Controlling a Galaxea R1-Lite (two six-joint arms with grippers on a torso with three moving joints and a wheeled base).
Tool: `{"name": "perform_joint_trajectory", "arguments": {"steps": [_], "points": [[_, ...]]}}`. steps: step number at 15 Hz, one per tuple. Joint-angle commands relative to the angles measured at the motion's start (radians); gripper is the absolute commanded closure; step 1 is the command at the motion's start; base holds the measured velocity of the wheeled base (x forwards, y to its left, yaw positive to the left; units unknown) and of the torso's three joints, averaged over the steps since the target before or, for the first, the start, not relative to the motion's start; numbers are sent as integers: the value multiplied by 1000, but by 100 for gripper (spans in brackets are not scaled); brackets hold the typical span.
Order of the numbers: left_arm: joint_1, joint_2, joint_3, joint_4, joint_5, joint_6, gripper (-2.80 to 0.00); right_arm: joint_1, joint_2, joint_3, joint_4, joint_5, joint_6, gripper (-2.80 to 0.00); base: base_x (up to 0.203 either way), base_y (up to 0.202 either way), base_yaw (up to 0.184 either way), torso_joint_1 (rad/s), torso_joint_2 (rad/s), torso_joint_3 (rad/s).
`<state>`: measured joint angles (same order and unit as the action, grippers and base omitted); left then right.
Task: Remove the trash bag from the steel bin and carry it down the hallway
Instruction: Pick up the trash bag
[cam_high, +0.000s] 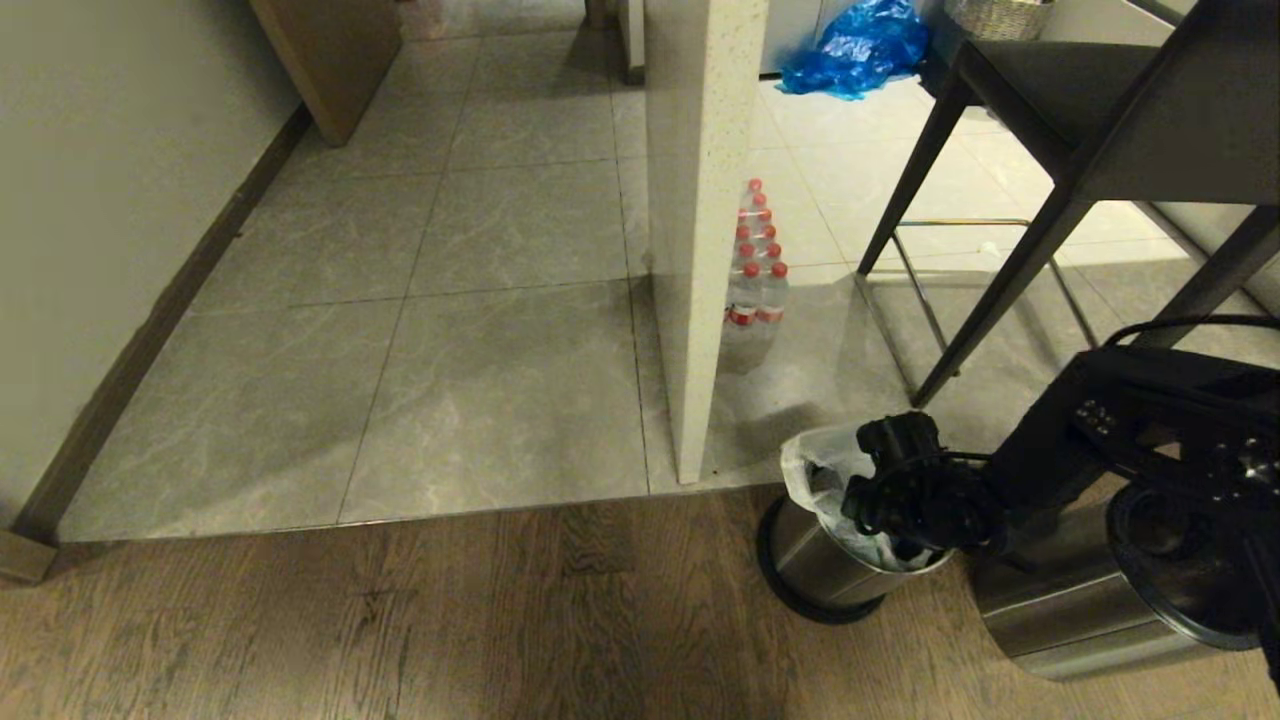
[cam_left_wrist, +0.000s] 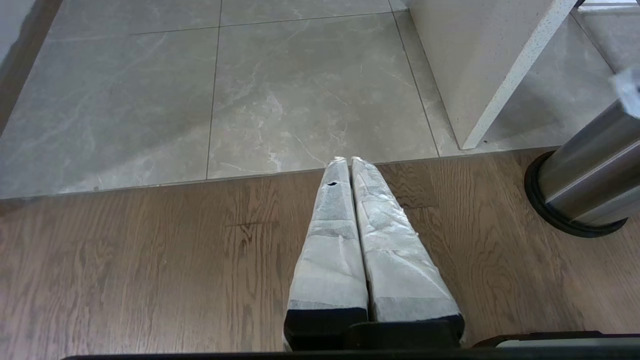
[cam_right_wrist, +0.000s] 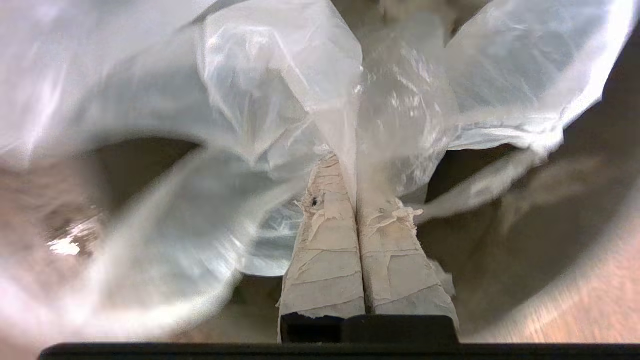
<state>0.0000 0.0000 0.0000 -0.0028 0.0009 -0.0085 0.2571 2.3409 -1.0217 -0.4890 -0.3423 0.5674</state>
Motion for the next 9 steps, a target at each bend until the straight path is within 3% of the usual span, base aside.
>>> {"name": "perform_joint_trajectory", "arguments": {"steps": [1, 6, 9], "points": [[0, -2, 0, 0, 1, -1, 0, 10, -128, 27, 21, -2, 3, 0, 0, 0, 0, 0, 0, 0], [0, -2, 0, 0, 1, -1, 0, 23, -484, 30, 317, -4, -5, 0, 0, 0, 0, 0, 0, 0], [0, -2, 0, 0, 1, -1, 0, 20, -607, 62, 488, -2, -61, 0, 0, 0, 0, 0, 0, 0]]}}
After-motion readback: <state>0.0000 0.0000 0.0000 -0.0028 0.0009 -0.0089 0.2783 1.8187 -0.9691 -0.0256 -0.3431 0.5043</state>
